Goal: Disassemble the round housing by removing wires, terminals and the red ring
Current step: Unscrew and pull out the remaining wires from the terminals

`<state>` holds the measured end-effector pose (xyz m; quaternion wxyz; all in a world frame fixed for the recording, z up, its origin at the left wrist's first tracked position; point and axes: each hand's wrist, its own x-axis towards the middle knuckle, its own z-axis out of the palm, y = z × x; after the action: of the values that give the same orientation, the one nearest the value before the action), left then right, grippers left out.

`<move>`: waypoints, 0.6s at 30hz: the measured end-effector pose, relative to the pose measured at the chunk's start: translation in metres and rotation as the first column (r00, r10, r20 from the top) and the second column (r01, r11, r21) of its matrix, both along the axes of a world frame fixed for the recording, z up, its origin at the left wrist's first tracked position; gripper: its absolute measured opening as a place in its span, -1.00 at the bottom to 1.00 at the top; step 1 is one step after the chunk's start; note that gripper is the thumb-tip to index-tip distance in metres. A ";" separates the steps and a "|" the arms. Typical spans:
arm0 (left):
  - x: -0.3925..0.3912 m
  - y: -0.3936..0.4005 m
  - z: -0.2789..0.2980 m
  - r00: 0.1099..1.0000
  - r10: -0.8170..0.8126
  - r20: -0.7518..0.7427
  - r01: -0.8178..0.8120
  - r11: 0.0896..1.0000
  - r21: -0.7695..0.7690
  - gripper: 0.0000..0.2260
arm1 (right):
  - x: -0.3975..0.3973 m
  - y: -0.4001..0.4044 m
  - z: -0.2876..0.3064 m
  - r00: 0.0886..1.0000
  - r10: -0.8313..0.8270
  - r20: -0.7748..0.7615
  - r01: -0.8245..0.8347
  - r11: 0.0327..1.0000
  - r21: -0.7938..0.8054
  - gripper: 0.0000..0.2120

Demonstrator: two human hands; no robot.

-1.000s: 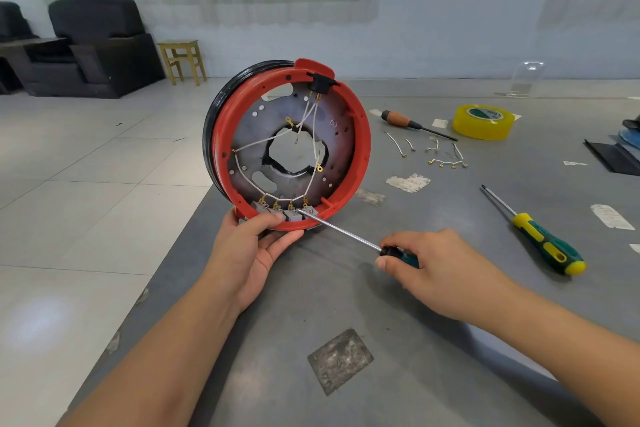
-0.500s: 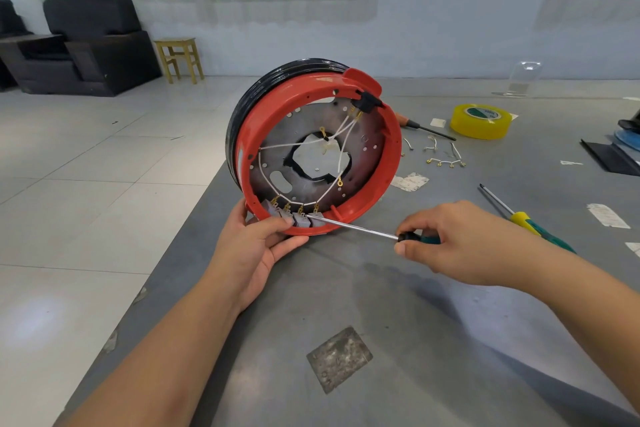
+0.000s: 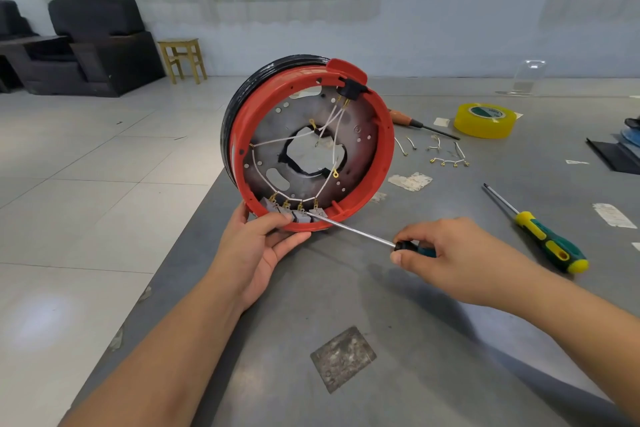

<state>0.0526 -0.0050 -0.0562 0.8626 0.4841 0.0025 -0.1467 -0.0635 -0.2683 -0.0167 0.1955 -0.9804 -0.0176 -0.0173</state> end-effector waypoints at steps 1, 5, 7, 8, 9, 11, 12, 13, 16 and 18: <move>0.000 0.000 0.000 1.000 0.008 -0.006 -0.008 1.000 -0.007 -0.58 | -0.001 0.001 -0.002 1.000 0.000 0.011 0.000 1.000 0.007 -0.80; -0.001 0.000 0.001 0.999 0.039 -0.014 -0.040 0.999 -0.022 -0.63 | -0.002 0.008 -0.008 0.999 -0.011 0.048 0.009 0.999 0.035 -0.80; -0.001 0.000 0.001 0.999 0.048 -0.013 -0.049 0.998 -0.039 -0.66 | -0.003 0.012 -0.009 0.999 -0.021 0.049 0.018 0.999 0.048 -0.79; -0.001 0.000 0.001 0.999 0.051 -0.013 -0.051 0.998 -0.046 -0.65 | -0.004 0.013 -0.009 0.999 -0.023 0.049 0.021 0.999 0.047 -0.78; -0.001 0.000 0.001 0.998 0.054 -0.014 -0.054 0.997 -0.052 -0.65 | -0.004 0.014 -0.009 0.999 -0.023 0.048 0.021 0.999 0.043 -0.77; 0.000 0.000 0.000 0.998 0.056 -0.017 -0.057 0.997 -0.060 -0.64 | -0.003 0.014 -0.007 0.999 -0.019 0.043 0.017 0.999 0.035 -0.76; 0.000 0.001 0.000 0.998 0.054 -0.016 -0.055 0.997 -0.058 -0.64 | -0.002 0.013 -0.003 0.999 -0.013 0.037 0.012 1.000 0.022 -0.76; 0.000 0.001 0.000 0.999 0.049 -0.010 -0.049 0.998 -0.049 -0.65 | -0.001 0.011 0.001 1.000 -0.007 0.027 0.007 1.000 0.001 -0.76; 0.000 0.000 -0.002 0.999 0.019 0.027 -0.019 1.000 -0.004 -0.62 | 0.000 0.003 0.016 1.000 0.007 -0.020 -0.008 0.999 -0.047 -0.75; 0.000 0.001 -0.002 0.998 0.003 0.057 -0.004 1.000 0.019 -0.61 | 0.002 -0.002 0.024 0.998 0.020 -0.052 -0.022 0.999 -0.046 -0.75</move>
<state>0.0531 -0.0045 -0.0583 0.8580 0.4961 -0.0200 -0.1314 -0.0620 -0.2703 0.0074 0.1731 -0.9846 -0.0233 0.0104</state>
